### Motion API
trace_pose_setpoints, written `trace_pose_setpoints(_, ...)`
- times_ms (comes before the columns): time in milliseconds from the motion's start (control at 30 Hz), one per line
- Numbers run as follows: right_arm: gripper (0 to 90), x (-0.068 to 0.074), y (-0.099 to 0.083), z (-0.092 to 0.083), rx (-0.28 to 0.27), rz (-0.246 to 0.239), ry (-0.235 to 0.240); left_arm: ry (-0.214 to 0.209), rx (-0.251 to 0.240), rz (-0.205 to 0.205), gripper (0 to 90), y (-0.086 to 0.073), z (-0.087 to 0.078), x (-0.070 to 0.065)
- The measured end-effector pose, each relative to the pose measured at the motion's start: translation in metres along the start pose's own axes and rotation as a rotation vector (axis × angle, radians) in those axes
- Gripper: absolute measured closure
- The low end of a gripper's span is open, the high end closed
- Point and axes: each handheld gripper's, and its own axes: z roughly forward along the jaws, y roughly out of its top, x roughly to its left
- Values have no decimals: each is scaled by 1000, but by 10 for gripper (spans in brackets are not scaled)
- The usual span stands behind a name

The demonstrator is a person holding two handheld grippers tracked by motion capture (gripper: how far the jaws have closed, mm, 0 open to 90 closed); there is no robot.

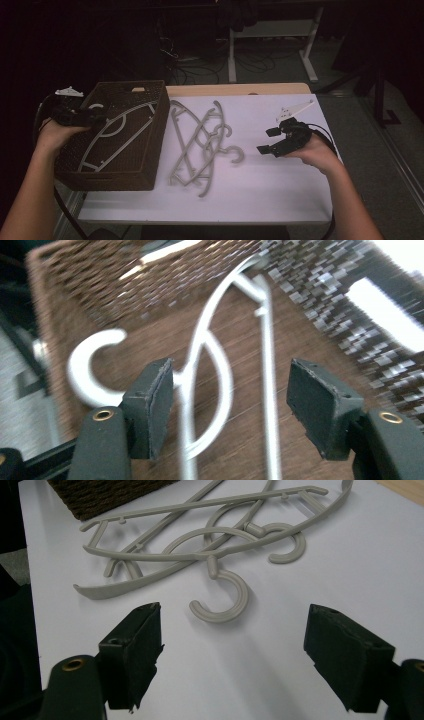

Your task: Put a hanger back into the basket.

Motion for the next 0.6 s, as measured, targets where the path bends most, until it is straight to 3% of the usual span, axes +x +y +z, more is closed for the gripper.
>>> trace_pose_setpoints(267, 224, 3, -3, 2, 9, 10, -24, -150, -99, 45, 297, 23, -1, -49)
trace_pose_setpoints(600, 222, 9, -12, 4, -32, 53, -60, -300, -171, 121, 247, 42, 10, -124)
